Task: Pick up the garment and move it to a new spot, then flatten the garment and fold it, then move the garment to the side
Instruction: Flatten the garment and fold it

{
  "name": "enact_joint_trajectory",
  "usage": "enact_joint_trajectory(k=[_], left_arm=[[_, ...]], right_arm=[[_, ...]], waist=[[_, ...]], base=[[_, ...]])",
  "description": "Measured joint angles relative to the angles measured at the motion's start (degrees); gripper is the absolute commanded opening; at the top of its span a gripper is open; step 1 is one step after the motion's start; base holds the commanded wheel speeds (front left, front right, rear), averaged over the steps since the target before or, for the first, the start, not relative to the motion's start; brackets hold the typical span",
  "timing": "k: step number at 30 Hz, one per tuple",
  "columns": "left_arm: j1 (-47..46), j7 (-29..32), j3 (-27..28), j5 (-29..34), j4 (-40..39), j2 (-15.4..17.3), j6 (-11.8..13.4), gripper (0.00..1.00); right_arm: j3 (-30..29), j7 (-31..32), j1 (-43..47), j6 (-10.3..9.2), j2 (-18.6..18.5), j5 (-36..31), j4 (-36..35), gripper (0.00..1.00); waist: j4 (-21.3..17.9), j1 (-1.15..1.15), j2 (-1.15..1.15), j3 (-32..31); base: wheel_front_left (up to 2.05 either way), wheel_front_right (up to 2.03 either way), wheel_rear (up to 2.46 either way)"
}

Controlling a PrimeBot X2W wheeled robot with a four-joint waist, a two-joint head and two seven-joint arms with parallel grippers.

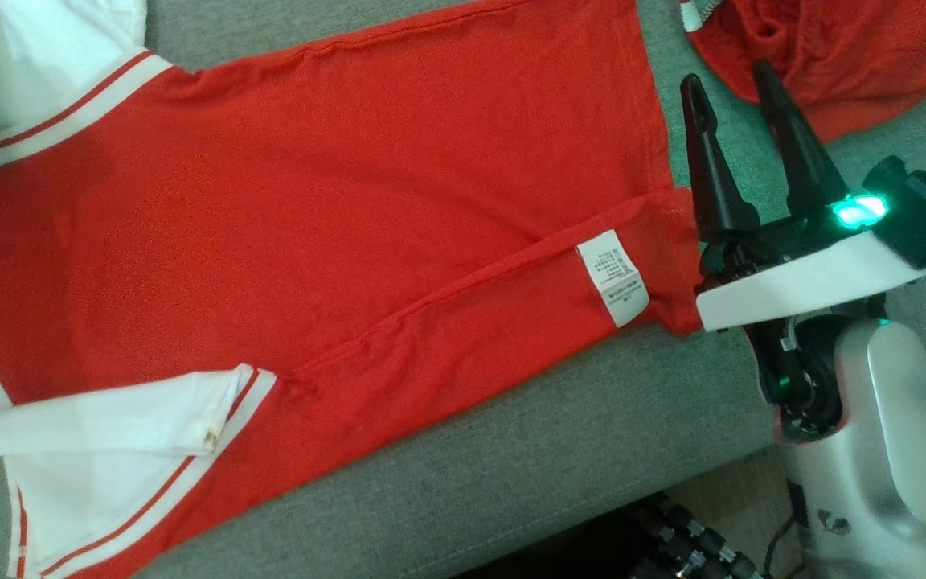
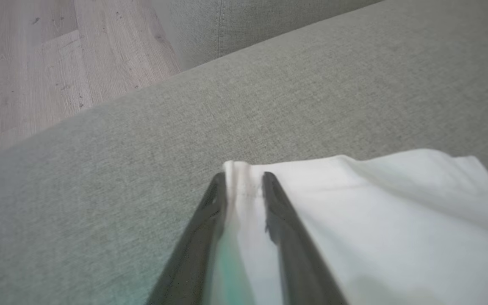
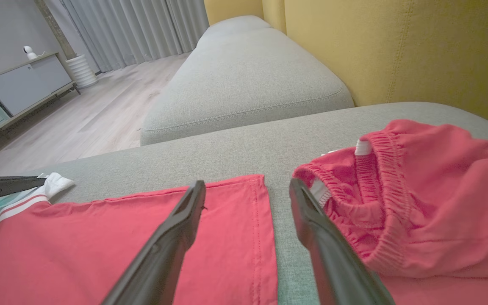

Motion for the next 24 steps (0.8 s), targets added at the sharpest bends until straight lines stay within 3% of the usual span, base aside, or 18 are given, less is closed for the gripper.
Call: enact_joint_trajectory(k=[1,2,7,13,24], left_arm=[[0.0,0.3,-0.4,-0.3,-0.3,-0.1,-0.1,0.11],[0.0,0.6,-0.9,-0.6,-0.7,-0.1,-0.3,0.0],[0.2,0.1,-2.4,-1.0,-1.7,-0.2,-0.5,0.0],[0.4,-6.0,-3.3,-0.9,-2.6,-2.1,-0.6,0.0],[1.3,-15.0,-4.9,-0.9,-8.3,-5.2,-1.0,0.0]], right_arm=[[0.0,0.0,0.0,0.0,0.0,0.0,0.0,1.0],[0.0,0.0,0.0,0.0,0.0,0.0,0.1,1.0],[-0.3,0.2,-0.5,0.0,0.0,-0.5,0.9,1.0],[-2.2,3.9,-5.1,0.0,0.0,-3.2,4.3,1.0],[-7.3,14.0,-15.0,0.0,-0.2,-11.3,17.1,1.0]], waist=[[0.1,0.0,0.0,0.0],[0.2,0.0,0.0,-0.1],[1.2,0.01,0.0,-0.5],[3.4,0.0,0.0,-2.2],[9.7,0.0,0.0,-5.2]], base=[[0.0,0.0,0.0],[0.0,0.0,0.0],[0.0,0.0,0.0],[0.0,0.0,0.0],[0.0,0.0,0.0]])
